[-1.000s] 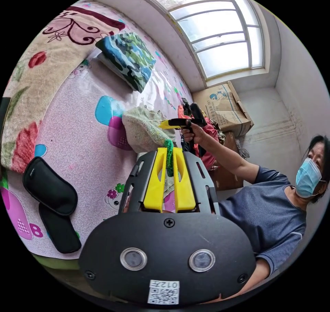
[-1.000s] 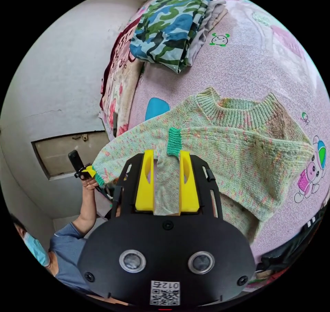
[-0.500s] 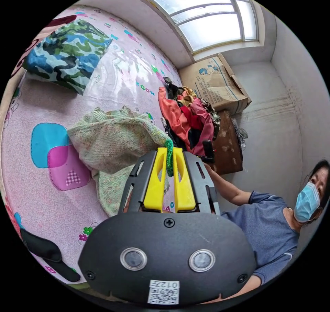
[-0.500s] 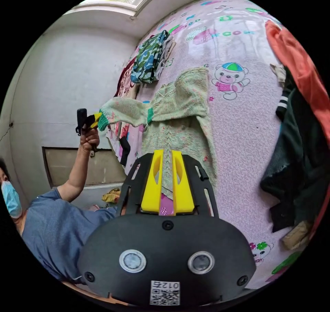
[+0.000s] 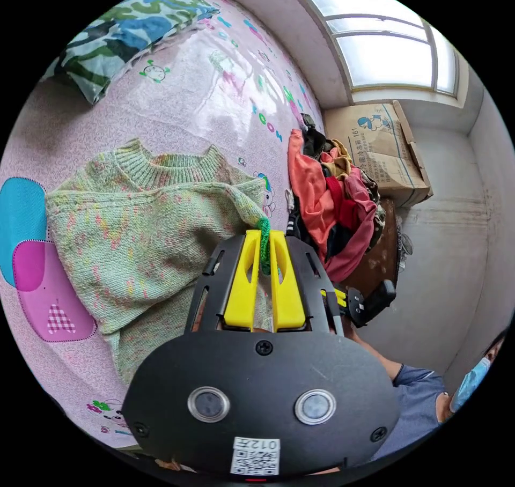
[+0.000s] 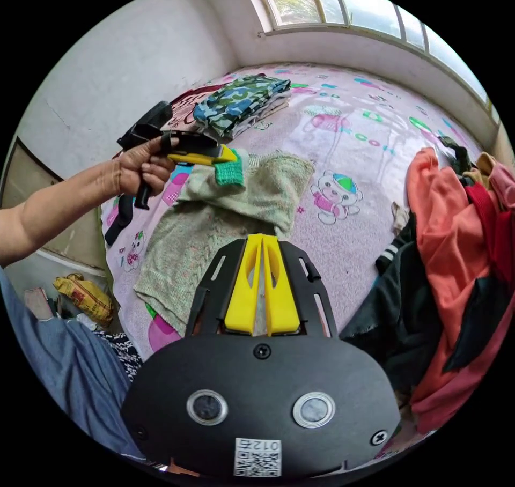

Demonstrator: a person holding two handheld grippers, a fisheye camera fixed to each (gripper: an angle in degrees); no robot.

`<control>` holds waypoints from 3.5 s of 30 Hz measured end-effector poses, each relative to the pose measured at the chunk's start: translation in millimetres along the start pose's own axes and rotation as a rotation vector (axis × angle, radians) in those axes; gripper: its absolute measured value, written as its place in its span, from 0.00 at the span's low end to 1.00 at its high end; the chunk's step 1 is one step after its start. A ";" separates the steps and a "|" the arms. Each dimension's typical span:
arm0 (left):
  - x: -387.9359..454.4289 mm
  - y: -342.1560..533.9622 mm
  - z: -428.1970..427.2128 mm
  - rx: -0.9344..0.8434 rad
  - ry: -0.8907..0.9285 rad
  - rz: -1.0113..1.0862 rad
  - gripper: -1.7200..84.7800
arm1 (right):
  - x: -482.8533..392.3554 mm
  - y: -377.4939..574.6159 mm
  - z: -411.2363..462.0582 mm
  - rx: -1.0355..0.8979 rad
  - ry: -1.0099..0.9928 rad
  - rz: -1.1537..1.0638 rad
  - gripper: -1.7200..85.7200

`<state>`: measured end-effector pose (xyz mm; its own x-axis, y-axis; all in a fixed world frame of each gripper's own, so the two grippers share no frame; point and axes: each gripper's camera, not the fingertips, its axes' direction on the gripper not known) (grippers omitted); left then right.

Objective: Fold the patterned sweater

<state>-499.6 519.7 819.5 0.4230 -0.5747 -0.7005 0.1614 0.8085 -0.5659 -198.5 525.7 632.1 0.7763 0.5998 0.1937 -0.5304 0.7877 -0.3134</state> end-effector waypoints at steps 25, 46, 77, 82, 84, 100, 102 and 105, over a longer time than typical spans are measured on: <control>-28.4 21.2 29.6 0.063 -0.391 -0.063 0.02 | -70.4 -151.5 129.4 -0.327 0.153 -0.235 0.02; 52.4 48.5 81.5 -0.001 -0.763 0.285 0.02 | -138.2 -153.1 78.1 -0.268 0.093 -0.216 0.02; 36.9 235.4 34.2 -0.019 -0.838 0.191 0.02 | -147.2 -58.3 -96.5 -0.299 0.131 -0.130 0.02; 23.5 317.1 -7.3 0.001 -0.654 0.112 0.03 | -153.7 20.9 -178.2 -0.293 0.086 -0.130 0.03; 16.1 346.2 -8.8 0.005 -0.619 0.070 0.03 | -158.8 54.9 -193.7 -0.301 0.085 -0.114 0.05; -81.2 439.3 -29.5 0.086 -0.236 -0.297 0.09 | -35.2 210.3 -282.0 -0.136 -0.220 0.482 0.12; -83.7 444.9 -37.8 0.090 -0.281 -0.299 0.09 | -16.8 224.8 -294.9 -0.105 -0.238 0.541 0.12; -92.1 454.9 -50.2 0.094 -0.286 -0.298 0.09 | 14.7 249.4 -307.4 -0.058 -0.365 0.627 0.11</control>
<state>-509.8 934.2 604.8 0.5741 -0.7374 -0.3560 0.3887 0.6281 -0.6741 -214.6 687.8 271.0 0.1643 0.9526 0.2559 -0.8114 0.2781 -0.5142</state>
